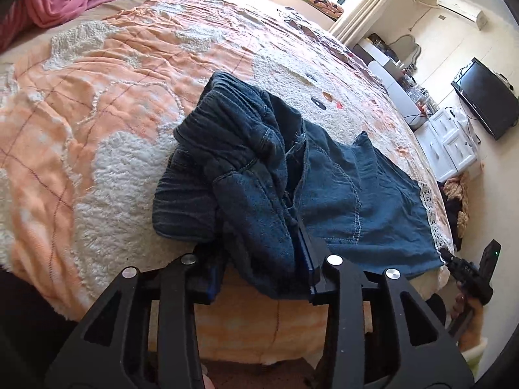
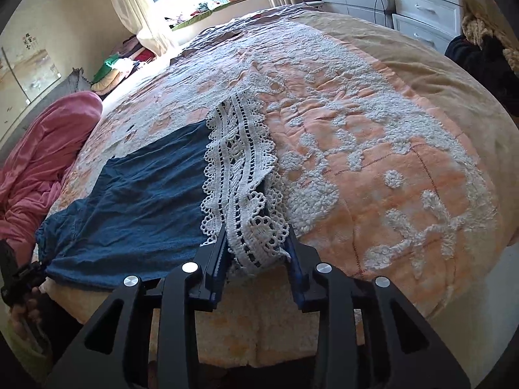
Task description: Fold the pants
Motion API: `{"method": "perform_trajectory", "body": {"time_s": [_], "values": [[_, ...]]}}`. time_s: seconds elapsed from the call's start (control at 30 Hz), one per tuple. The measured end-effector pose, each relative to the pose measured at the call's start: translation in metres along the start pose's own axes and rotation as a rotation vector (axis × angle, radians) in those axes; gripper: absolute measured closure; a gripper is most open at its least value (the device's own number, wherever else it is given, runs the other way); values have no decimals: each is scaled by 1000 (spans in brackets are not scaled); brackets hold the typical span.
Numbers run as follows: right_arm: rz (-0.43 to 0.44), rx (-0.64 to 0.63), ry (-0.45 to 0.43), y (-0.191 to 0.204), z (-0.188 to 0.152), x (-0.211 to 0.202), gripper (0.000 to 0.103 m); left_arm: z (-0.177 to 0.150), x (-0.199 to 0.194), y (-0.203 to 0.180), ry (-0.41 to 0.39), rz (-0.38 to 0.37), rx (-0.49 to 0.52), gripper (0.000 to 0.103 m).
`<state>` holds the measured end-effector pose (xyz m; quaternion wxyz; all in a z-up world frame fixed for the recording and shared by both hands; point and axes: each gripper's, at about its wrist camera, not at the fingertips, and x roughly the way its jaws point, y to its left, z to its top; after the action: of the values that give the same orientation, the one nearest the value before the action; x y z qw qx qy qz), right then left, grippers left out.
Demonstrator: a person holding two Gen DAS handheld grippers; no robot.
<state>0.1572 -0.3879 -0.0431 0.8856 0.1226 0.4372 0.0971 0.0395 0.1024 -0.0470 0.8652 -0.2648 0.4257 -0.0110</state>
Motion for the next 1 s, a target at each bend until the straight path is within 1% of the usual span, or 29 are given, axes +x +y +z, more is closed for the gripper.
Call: {"method": "perform_trajectory", "body": {"time_s": [0.07, 0.1, 0.13, 0.2, 0.23, 0.27, 0.3, 0.33, 0.4, 0.47, 0.53, 0.63, 0.7, 0.73, 0.77, 0.8, 0.87, 0.9, 0.93, 0.97, 1.0], "values": [[-18, 11, -13, -1, 0, -5, 63, -2, -5, 1, 0, 5, 5, 69], [-31, 8, -23, -1, 1, -9, 57, -4, -8, 1, 0, 12, 15, 68], [-43, 6, -35, -2, 2, -13, 55, -5, -11, 1, 2, 18, 21, 68], [-41, 11, -57, -4, 4, -23, 54, -8, -18, 1, 5, 29, 29, 67], [-41, 12, -70, -5, 5, -28, 54, -10, -23, 0, 0, 45, 36, 61], [-36, 8, -89, -3, 6, -35, 52, -10, -30, -3, -11, 70, 48, 59], [-27, -1, -106, 0, 8, -41, 48, -11, -38, -6, -22, 76, 61, 59], [-15, -18, -127, 4, 10, -48, 46, -11, -46, -9, -37, 76, 72, 59], [14, -62, -156, 17, 14, -56, 41, -8, -63, -21, -88, 88, 115, 57], [39, -112, -158, 34, 17, -56, 38, 2, -72, -34, -126, 81, 157, 55], [60, -170, -144, 54, 20, -49, 37, 14, -71, -51, -149, 62, 194, 52], [84, -242, -112, 80, 25, -33, 35, 36, -54, -83, -144, 27, 258, 50], [100, -270, -90, 93, 30, -22, 35, 50, -31, -102, -111, 2, 304, 48], [110, -285, -81, 99, 32, -16, 35, 54, -20, -110, -99, -4, 316, 48], [115, -305, -71, 106, 33, -9, 35, 58, -5, -115, -68, 1, 332, 48], [124, -319, -53, 113, 35, -2, 35, 60, 11, -117, -29, 21, 329, 48], [139, -338, -16, 125, 40, 14, 35, 62, 35, -117, 32, 36, 338, 48], [157, -347, 2, 132, 43, 23, 35, 60, 45, -117, 40, 63, 349, 48], [156, -357, 16, 139, 46, 33, 35, 59, 55, -112, 55, 128, 361, 48], [168, -372, 32, 147, 48, 43, 35, 57, 62, -106, 71, 171, 351, 48], [185, -385, 54, 155, 50, 54, 34, 56, 68, -95, 92, 193, 323, 48]]}}
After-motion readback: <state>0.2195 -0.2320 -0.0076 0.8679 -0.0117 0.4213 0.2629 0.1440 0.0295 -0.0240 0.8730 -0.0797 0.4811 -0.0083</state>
